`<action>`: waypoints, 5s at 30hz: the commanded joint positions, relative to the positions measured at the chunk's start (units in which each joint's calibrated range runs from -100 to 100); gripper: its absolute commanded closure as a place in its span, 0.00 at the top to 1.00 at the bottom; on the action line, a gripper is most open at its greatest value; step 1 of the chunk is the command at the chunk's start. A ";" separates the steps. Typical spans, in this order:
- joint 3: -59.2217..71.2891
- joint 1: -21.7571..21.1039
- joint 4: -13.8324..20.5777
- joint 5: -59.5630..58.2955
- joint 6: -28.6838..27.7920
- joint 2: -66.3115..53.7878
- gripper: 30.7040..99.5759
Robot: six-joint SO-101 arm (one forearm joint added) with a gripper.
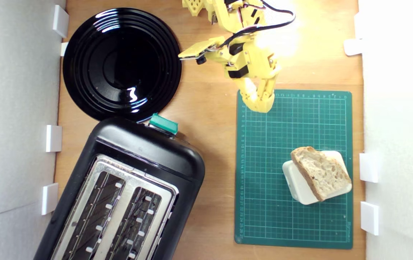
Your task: Pick bread and place in toaster
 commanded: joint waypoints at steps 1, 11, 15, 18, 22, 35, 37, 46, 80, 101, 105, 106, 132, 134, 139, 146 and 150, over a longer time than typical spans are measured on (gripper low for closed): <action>-2.60 0.52 6.78 -5.70 -3.94 4.04 0.09; -3.15 5.12 12.68 -19.27 -7.97 15.44 0.10; -3.33 6.89 12.68 -26.01 -8.18 21.60 0.10; -3.33 7.05 12.68 -29.51 -8.18 24.34 0.10; -3.42 7.13 12.59 -33.60 -8.23 29.08 0.10; -7.51 7.37 12.68 -42.48 -8.23 40.07 0.10; -9.14 7.37 12.68 -42.48 -8.23 41.65 0.10; -14.13 5.20 12.50 -42.48 -8.29 45.72 0.25; -19.03 3.26 12.50 -46.74 -9.86 50.38 0.90; -30.75 2.30 11.77 -46.92 -9.96 59.12 0.94; -33.47 2.30 11.68 -46.92 -11.53 60.70 0.94; -33.65 2.30 11.68 -46.92 -11.69 60.86 0.94; -38.37 -3.67 -0.02 -46.92 -9.54 64.69 0.94; -38.46 -3.67 -0.11 -46.92 -9.54 64.69 0.94; -39.19 -3.67 -0.11 -46.83 -9.54 64.86 0.94; -39.46 -4.23 -0.02 -46.74 -8.08 65.02 0.94; -41.64 -4.55 -0.11 -46.74 -7.92 67.27 0.94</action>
